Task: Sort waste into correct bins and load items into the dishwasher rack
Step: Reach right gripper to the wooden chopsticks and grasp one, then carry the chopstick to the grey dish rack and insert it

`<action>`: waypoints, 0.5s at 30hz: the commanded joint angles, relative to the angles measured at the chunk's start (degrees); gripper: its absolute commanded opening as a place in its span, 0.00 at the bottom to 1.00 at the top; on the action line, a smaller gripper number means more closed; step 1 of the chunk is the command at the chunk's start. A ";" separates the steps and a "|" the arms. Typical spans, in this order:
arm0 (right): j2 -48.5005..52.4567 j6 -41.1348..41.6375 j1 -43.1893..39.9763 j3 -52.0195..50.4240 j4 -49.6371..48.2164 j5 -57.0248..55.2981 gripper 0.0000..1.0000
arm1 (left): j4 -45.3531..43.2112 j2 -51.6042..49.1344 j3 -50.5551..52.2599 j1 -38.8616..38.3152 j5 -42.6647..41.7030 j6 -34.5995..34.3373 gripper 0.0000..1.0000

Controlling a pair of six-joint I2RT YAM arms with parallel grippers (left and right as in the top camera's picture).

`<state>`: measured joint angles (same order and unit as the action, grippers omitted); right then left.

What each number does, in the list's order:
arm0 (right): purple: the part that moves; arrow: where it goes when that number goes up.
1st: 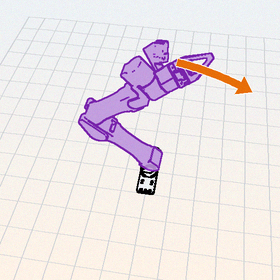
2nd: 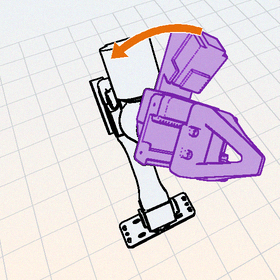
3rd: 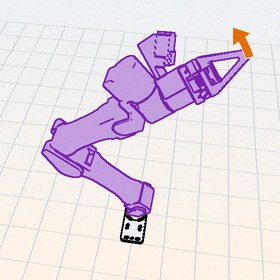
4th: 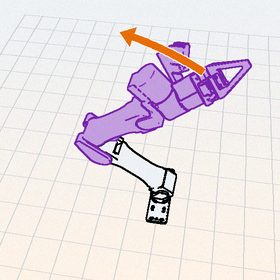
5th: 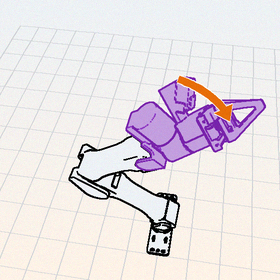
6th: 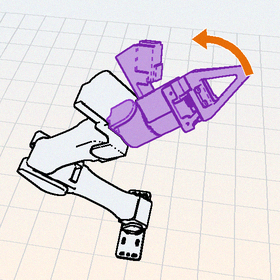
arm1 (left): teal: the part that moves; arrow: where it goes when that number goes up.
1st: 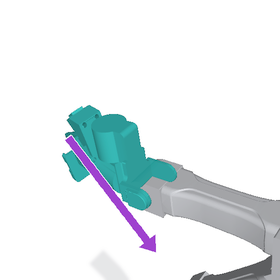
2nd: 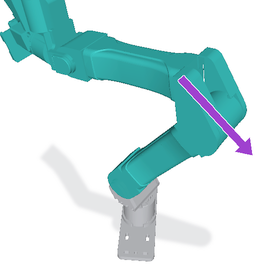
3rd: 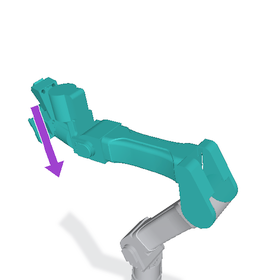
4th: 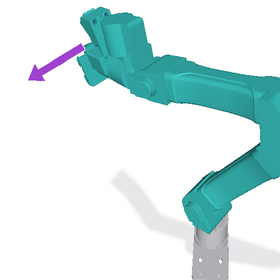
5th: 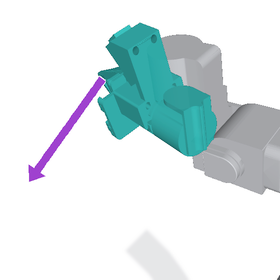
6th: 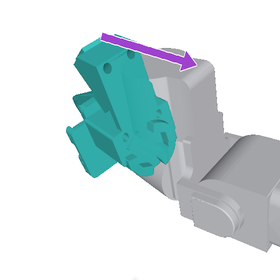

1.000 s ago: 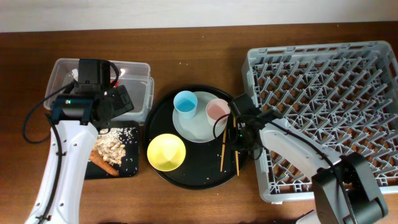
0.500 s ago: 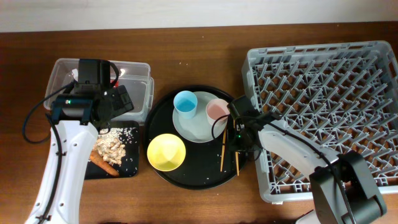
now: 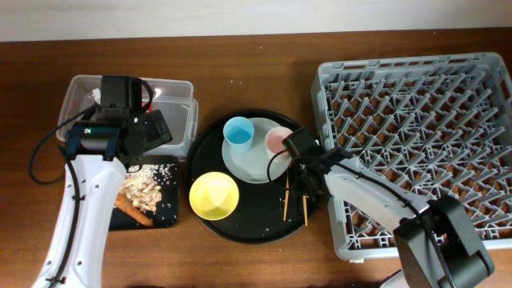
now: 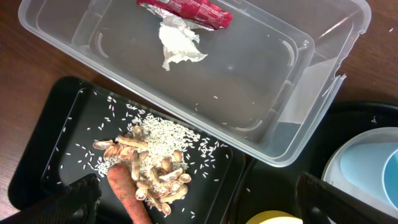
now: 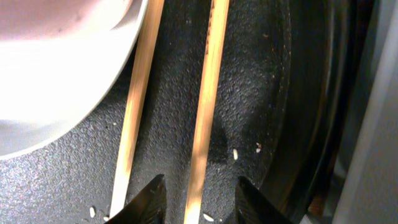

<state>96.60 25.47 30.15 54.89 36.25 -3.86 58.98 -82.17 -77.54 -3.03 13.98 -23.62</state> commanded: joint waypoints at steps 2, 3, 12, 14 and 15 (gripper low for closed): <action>0.55 -0.11 0.28 -0.48 -0.33 -0.92 0.36 | 0.07 0.61 -0.57 0.20 0.42 -0.55 0.99; 0.66 -0.11 0.28 -0.48 -0.39 -0.92 0.35 | 0.07 0.61 -0.57 0.20 0.42 -0.55 0.99; 3.96 -1.25 0.33 -0.48 -1.84 -0.96 0.29 | 0.07 0.61 -0.57 0.20 0.42 -0.55 0.99; 3.98 -1.25 0.33 -0.48 -1.81 -1.38 0.23 | 0.07 0.61 -0.57 0.20 0.42 -0.55 0.99; 3.96 -1.25 0.33 -0.48 -1.81 -1.40 0.19 | 0.07 0.61 -0.57 0.20 0.42 -0.55 0.99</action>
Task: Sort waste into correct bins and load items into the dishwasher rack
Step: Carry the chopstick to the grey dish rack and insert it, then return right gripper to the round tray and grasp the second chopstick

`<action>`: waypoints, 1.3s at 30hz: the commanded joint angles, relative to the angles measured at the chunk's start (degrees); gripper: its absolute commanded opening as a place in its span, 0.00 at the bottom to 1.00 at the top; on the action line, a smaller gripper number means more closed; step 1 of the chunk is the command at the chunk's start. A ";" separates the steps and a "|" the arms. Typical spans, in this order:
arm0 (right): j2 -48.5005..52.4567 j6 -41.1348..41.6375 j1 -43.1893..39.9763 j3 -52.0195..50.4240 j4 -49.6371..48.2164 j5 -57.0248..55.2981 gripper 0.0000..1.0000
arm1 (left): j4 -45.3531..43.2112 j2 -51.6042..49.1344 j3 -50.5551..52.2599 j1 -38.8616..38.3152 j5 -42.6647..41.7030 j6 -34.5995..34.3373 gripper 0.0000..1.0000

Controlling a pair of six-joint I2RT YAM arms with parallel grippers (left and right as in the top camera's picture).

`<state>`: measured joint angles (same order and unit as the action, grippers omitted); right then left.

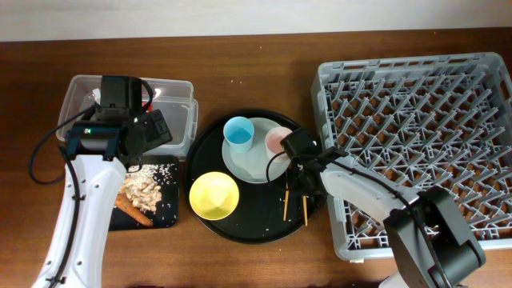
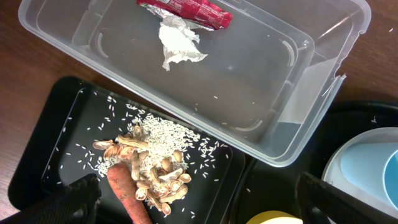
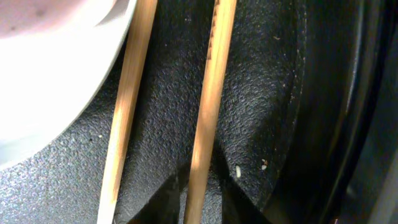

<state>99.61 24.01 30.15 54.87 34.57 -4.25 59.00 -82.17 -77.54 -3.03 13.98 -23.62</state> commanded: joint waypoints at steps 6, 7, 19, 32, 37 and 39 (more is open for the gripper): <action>-0.81 -0.20 0.15 8.11 8.72 -2.08 0.04 | 0.04 0.61 -0.57 0.20 0.42 -0.55 0.99; -1.55 -0.20 0.15 11.63 11.54 -2.49 0.04 | 0.04 0.61 -0.57 0.20 0.42 -0.55 0.99; -1.79 -15.80 -13.51 31.34 30.58 -16.17 0.04 | 0.04 0.61 -0.57 0.20 0.42 -0.57 0.99; 2.01 -20.57 -15.61 29.55 26.71 -6.01 0.25 | 0.04 0.61 -0.57 0.20 0.42 -0.55 0.99; 1.90 -20.46 -15.54 31.78 33.86 22.05 0.27 | 0.04 0.61 -0.57 0.20 0.42 -0.55 0.99; 1.90 -11.45 -14.64 31.41 36.74 26.16 0.22 | 0.04 0.61 -0.57 0.20 0.42 -0.55 0.99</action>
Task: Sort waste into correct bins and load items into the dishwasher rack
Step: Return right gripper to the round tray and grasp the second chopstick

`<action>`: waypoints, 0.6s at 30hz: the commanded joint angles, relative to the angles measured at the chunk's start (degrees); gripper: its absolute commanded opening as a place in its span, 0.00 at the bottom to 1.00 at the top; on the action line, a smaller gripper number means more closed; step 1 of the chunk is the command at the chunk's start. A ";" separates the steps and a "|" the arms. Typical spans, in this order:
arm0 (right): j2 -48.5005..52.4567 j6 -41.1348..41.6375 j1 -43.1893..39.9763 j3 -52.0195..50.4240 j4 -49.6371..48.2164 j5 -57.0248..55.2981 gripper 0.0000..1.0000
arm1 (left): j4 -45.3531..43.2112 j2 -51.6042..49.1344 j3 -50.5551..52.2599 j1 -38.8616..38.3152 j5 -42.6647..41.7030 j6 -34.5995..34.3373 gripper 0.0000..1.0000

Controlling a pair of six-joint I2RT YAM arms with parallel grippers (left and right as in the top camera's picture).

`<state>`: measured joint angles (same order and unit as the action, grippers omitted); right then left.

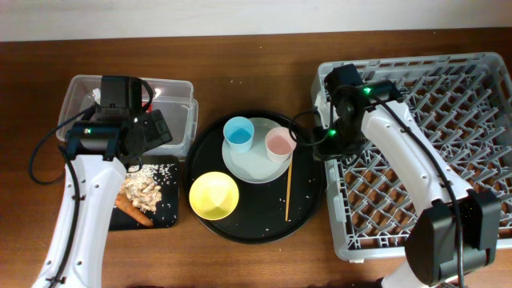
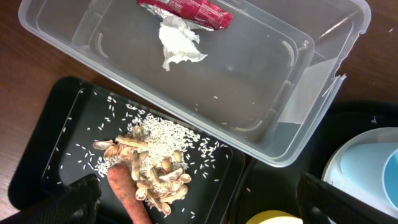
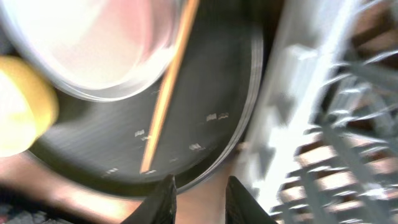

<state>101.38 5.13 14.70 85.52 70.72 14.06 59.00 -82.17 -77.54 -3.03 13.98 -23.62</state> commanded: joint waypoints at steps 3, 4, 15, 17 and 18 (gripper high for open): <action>0.15 21.46 11.15 -5.20 -9.57 2.78 0.22 | 0.04 0.61 -0.57 0.20 0.42 -0.55 0.99; 0.17 24.83 13.00 -6.47 -12.13 -1.79 0.22 | 0.04 0.61 -0.57 0.20 0.42 -0.55 0.99; 0.24 43.82 18.71 -20.98 -27.02 -15.85 0.36 | 0.04 0.61 -0.57 0.20 0.42 -0.55 0.99; 0.26 43.82 18.71 -24.63 -32.00 -15.89 0.27 | 0.04 0.61 -0.57 0.20 0.42 -0.55 0.99; 0.26 43.82 18.71 -26.03 -34.69 -16.04 0.26 | 0.04 0.61 -0.57 0.20 0.42 -0.55 0.99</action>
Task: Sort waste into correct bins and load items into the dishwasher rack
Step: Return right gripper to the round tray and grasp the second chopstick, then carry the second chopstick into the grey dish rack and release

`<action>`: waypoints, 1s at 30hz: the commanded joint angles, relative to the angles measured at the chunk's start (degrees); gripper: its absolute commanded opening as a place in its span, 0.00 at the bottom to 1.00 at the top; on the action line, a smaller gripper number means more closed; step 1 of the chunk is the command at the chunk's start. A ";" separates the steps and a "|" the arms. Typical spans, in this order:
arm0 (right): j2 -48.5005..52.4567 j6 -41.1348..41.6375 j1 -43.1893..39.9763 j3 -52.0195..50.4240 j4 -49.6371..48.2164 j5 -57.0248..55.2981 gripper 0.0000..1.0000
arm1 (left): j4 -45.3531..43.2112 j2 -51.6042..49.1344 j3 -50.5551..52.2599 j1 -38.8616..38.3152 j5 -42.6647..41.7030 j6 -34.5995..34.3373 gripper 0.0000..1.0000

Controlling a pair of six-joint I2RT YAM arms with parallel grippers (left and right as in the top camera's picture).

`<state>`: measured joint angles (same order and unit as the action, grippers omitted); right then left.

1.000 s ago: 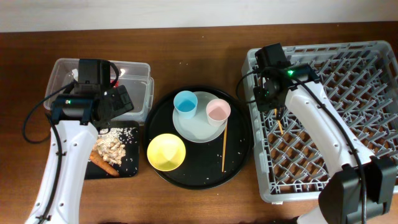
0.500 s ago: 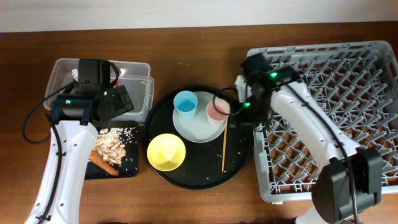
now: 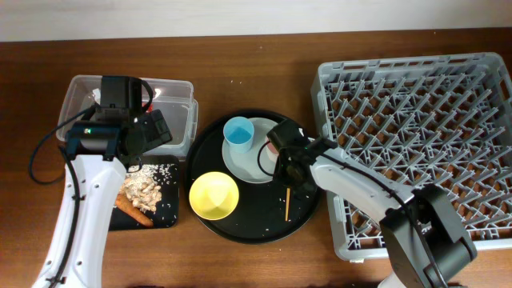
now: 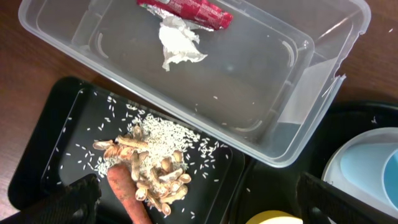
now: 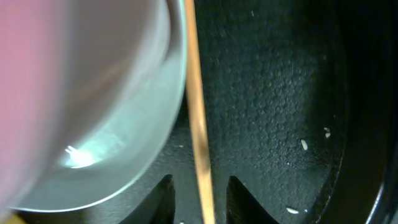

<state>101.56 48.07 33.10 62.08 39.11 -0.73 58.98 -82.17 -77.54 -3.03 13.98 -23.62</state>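
One wooden chopstick [image 3: 286, 202] lies on the round black tray [image 3: 250, 226], and in the right wrist view this chopstick [image 5: 195, 93] runs straight up between my fingers. My right gripper [image 3: 290, 171] [image 5: 200, 182] is low over the tray, open, with one jaw on each side of the stick and a gap on both sides. On the tray are a pale plate [image 3: 250, 166] with a blue cup [image 3: 238, 132] and a pink cup [image 3: 275, 141], and a yellow bowl [image 3: 214, 194]. The grey dishwasher rack [image 3: 416, 88] is at the right. My left gripper [image 4: 199, 205] hangs open above the bins.
A clear bin [image 4: 205, 87] holds a red wrapper [image 4: 186, 9] and a crumpled tissue [image 4: 177, 43]. Beside it, a black tray [image 4: 56, 143] holds rice, peanut shells [image 4: 155, 171] and a carrot [image 4: 127, 193]. Rice grains dot the round tray.
My right gripper was at the rack's left edge. It is now back down over the round tray, open around the single chopstick there. The left arm has not moved.
Two chopsticks lay on the round tray with my right gripper open around the right one, and then shut on it. Later the gripper was at the rack's edge and one stick was left on the tray. Now it straddles that stick.
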 commanded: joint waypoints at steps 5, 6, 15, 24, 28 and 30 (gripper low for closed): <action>0.09 0.22 0.31 -6.93 -8.11 -2.99 0.15 | 0.07 0.61 -0.57 0.20 0.42 -0.55 0.99; 0.09 0.22 0.31 -7.15 -8.17 -2.99 0.11 | 0.07 0.61 -0.57 0.20 0.42 -0.55 0.99; -3.63 -9.97 0.15 7.17 7.54 -4.02 0.04 | 0.07 0.61 -0.57 0.20 0.42 -0.55 0.99; -4.24 -34.86 -15.96 22.32 26.10 -5.97 0.04 | 0.07 0.61 -0.57 0.20 0.42 -0.55 0.99; -3.72 -41.22 -22.38 22.29 24.96 -5.97 0.04 | 0.07 0.61 -0.57 0.20 0.42 -0.55 0.99; -3.50 -44.46 -22.67 21.68 23.23 -5.66 0.04 | 0.07 0.61 -0.57 0.20 0.42 -0.55 0.99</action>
<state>98.04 7.16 10.74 83.26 62.96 -6.20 59.05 -82.17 -77.54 -3.03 13.98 -23.62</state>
